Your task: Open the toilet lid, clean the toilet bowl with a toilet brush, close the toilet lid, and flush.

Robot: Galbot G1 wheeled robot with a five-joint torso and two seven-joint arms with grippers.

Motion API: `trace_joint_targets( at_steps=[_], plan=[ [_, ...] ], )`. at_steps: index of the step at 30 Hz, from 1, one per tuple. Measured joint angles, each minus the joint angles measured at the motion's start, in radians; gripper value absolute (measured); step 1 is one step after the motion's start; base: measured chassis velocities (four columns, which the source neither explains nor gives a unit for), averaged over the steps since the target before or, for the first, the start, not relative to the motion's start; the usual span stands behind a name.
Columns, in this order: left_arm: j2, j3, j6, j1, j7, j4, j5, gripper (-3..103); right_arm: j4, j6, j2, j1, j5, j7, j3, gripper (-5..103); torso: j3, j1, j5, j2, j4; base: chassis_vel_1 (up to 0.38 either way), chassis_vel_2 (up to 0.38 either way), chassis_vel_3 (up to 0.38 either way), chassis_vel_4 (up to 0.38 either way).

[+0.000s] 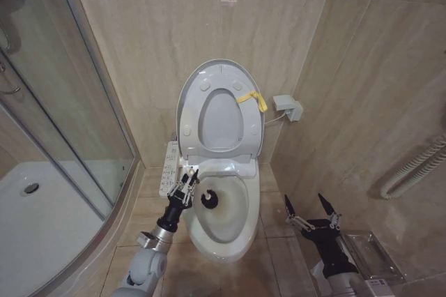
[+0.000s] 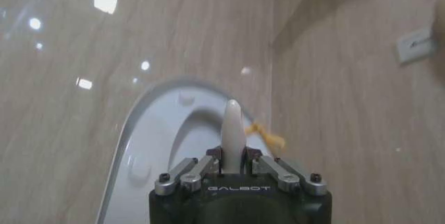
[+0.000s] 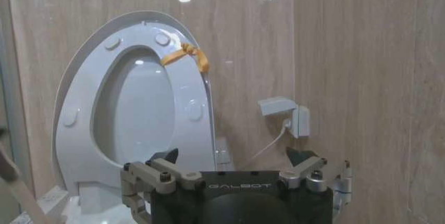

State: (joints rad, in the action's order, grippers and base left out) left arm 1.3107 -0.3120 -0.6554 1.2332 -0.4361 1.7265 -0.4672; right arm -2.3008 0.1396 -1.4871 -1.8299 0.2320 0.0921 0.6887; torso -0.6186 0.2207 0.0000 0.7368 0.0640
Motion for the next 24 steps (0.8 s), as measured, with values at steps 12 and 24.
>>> trace_joint_targets(
  at_steps=[12,24],
  plan=[
    [0.114,-0.235,-0.046,0.331,0.091,0.340,0.302,21,0.000,0.000,0.000,0.000,0.000,0.000,0.000,100,0.000,0.000,0.0000,0.000,-0.0001,0.000,0.000,0.000,0.000],
    [0.282,-0.386,-0.144,0.542,0.339,0.263,0.368,21,0.000,0.000,0.000,0.000,0.000,0.000,0.000,100,0.000,0.000,0.0000,0.000,0.0001,0.000,0.000,0.000,0.000]
  ],
)
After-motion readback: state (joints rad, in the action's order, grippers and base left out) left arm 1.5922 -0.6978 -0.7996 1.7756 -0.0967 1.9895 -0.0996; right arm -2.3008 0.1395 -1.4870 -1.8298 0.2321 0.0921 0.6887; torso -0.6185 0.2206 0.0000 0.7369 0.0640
